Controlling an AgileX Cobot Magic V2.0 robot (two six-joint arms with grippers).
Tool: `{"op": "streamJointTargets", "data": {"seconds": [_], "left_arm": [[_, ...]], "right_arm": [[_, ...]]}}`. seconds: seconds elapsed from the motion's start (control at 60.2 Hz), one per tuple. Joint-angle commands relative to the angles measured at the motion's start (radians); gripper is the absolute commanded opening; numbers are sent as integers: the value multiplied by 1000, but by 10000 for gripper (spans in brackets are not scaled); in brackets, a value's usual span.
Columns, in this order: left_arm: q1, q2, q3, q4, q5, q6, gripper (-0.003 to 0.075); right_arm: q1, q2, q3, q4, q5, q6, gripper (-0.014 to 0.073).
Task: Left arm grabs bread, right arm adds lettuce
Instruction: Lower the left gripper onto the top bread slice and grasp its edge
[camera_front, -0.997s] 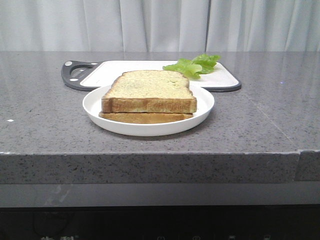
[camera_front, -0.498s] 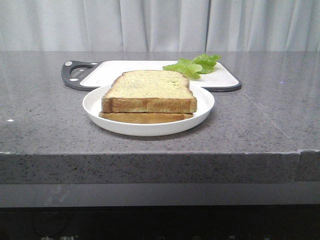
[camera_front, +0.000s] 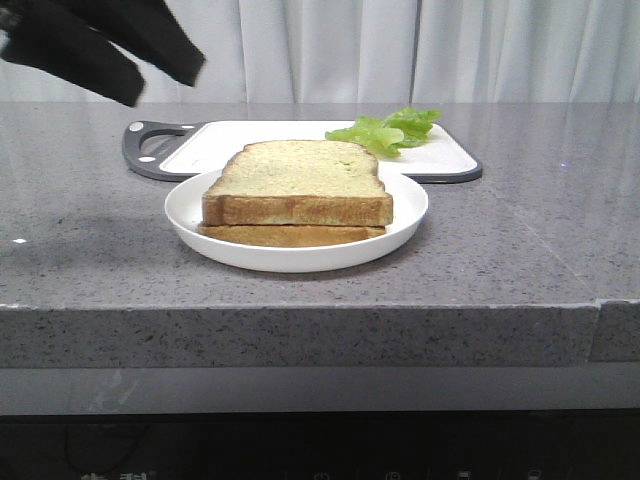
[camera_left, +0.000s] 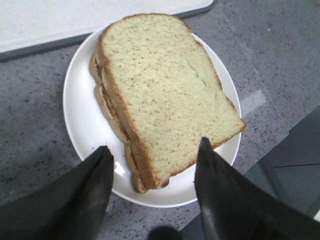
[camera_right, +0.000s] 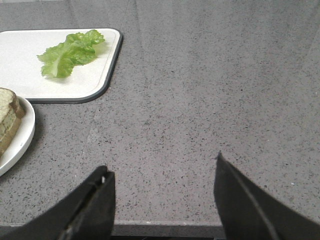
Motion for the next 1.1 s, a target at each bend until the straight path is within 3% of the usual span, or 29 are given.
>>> {"op": "streamJointTargets", "data": {"seconds": [0.0,0.332,0.947,1.08], "left_arm": [[-11,39,-81,-50,18,-43,368],[-13,206,-187,-78,70,-52,368],[-13,262,-187,-108,89,-52,365],[-13,262,-187,-106,89,-52,291]], "right_arm": [[-7,17,-25,-1,-80,-8,458],[-7,17,-25,-1,-79,-8,458],[-7,17,-25,-1,-80,-8,458],[-7,17,-25,-1,-81,-8,458]]}}
